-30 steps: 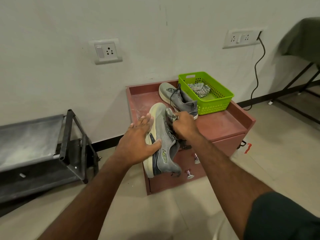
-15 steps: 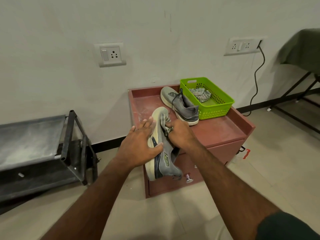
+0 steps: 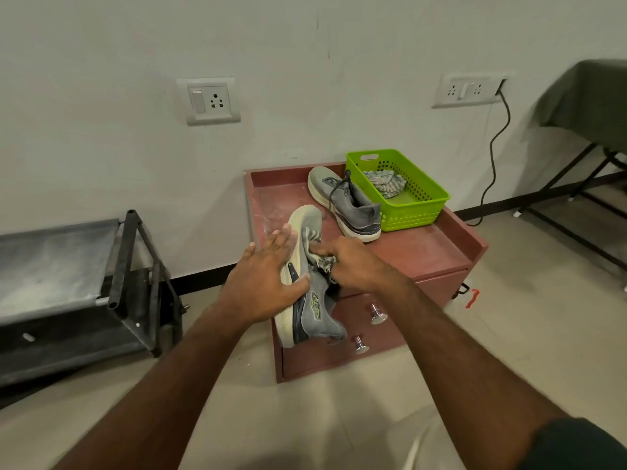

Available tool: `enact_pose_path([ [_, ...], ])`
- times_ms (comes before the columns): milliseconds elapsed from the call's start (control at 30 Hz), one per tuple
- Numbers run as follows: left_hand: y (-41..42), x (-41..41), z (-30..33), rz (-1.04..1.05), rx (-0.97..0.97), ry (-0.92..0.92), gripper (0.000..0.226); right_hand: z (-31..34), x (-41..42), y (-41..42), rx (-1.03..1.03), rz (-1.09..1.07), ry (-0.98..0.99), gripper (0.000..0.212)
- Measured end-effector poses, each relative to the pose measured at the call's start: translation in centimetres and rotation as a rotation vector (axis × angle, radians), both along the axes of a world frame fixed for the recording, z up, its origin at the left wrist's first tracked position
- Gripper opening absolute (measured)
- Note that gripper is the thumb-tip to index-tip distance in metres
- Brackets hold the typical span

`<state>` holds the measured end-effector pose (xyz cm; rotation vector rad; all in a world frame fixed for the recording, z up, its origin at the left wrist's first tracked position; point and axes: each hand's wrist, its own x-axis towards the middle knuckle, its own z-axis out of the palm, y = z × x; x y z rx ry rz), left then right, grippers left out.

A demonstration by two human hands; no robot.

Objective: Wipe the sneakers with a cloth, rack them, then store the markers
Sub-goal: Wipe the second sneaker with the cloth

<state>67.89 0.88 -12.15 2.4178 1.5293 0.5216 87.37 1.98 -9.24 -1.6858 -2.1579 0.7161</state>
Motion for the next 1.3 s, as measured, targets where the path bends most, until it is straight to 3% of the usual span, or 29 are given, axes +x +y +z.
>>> enact_pose_path([
  [200, 0.0, 0.0, -0.1, -0.002, 0.001, 0.034, 0.086, 2.2, 3.7, -3.0, -0.259, 0.09, 0.146, 0.045],
  [333, -0.1, 0.1, -0.1, 0.002, -0.005, 0.046, 0.086, 0.3, 4.8, -2.0, -0.067, -0.177, 0.422, 0.05],
  [400, -0.1, 0.2, -0.1, 0.0, -0.004, 0.056, 0.087, -0.6, 3.9, -1.0, 0.185, -0.285, 0.331, 0.054],
  [467, -0.2, 0.4, 0.0, -0.005, -0.007, 0.053, 0.086, -1.0, 2.1, -0.7, 0.258, -0.264, 0.247, 0.052],
  [600, -0.1, 0.1, 0.0, 0.008, -0.002, 0.051, 0.087, 0.6, 0.6, -1.5, -0.114, -0.058, 0.149, 0.052],
  [667, 0.0, 0.0, 0.0, 0.005, -0.004, 0.046, 0.087, 1.0, 1.8, -1.3, -0.167, -0.04, 0.169, 0.054],
  [767, 0.2, 0.0, -0.2, -0.002, -0.009, 0.041, 0.087, 0.1, 2.4, -1.3, -0.161, -0.16, 0.482, 0.057],
  [833, 0.2, 0.1, -0.2, -0.002, -0.004, 0.044, 0.085, -1.1, 2.0, -0.2, -0.025, -0.351, 0.701, 0.052],
  [900, 0.1, 0.3, -0.2, -0.005, -0.001, 0.043, 0.083, -1.3, 0.9, 0.6, 0.252, -0.428, 0.631, 0.041],
  [933, 0.1, 0.4, -0.2, -0.007, -0.002, 0.037, 0.083, -1.5, 0.1, 1.0, 0.332, -0.382, 0.554, 0.047],
  [1067, -0.1, 0.4, -0.4, 0.0, -0.016, -0.005, 0.086, -2.9, -2.7, 2.2, 0.343, -0.116, 0.316, 0.062],
  [1200, -0.3, 0.0, -0.5, 0.001, -0.021, -0.006, 0.083, -3.4, -2.3, 3.9, 0.393, -0.222, 0.27, 0.062],
  [1300, -0.3, 0.1, -0.5, -0.004, -0.02, 0.019, 0.083, -3.9, -0.2, 4.4, 0.202, -0.356, 0.094, 0.043],
])
